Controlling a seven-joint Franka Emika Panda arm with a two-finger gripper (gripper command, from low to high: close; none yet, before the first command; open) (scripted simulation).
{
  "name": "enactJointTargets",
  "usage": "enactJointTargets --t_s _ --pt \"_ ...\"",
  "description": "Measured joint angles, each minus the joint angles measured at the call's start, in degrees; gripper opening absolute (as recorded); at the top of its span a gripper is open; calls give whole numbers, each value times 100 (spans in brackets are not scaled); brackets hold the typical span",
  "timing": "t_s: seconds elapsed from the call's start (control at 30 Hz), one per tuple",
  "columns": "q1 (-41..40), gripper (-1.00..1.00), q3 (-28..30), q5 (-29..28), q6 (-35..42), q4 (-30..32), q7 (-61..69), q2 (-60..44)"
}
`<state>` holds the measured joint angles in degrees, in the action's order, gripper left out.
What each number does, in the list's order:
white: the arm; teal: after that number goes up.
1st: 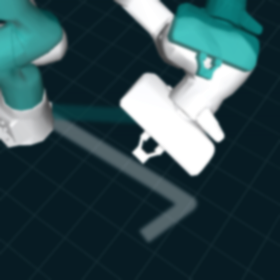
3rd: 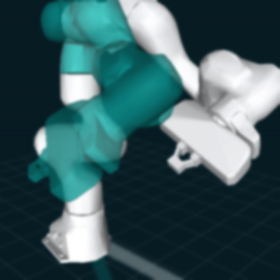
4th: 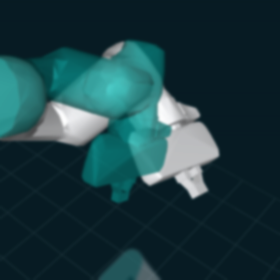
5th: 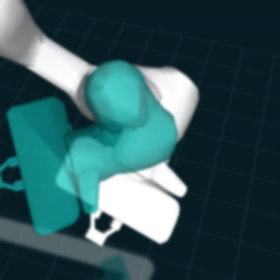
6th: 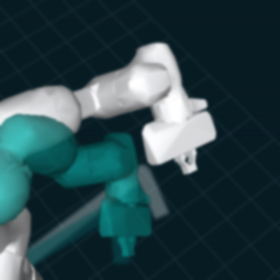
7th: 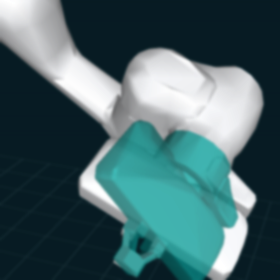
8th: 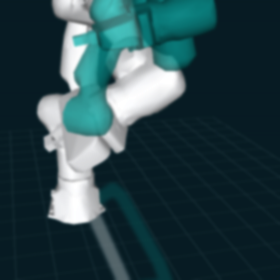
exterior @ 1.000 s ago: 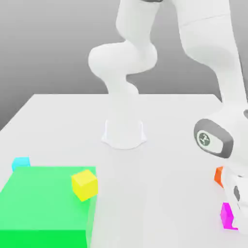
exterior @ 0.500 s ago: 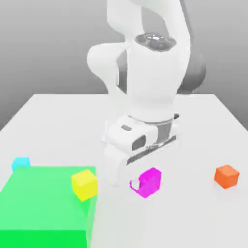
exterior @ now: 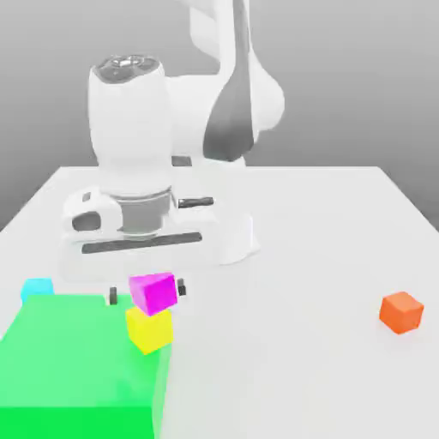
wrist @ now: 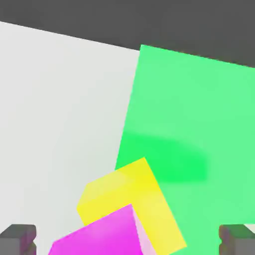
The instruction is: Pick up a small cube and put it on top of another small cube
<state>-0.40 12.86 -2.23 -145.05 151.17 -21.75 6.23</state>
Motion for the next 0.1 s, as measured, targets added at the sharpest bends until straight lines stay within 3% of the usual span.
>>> enactJointTargets --t_s 0.1 --pt "-26 100 -30 -102 576 -141 -80 443"
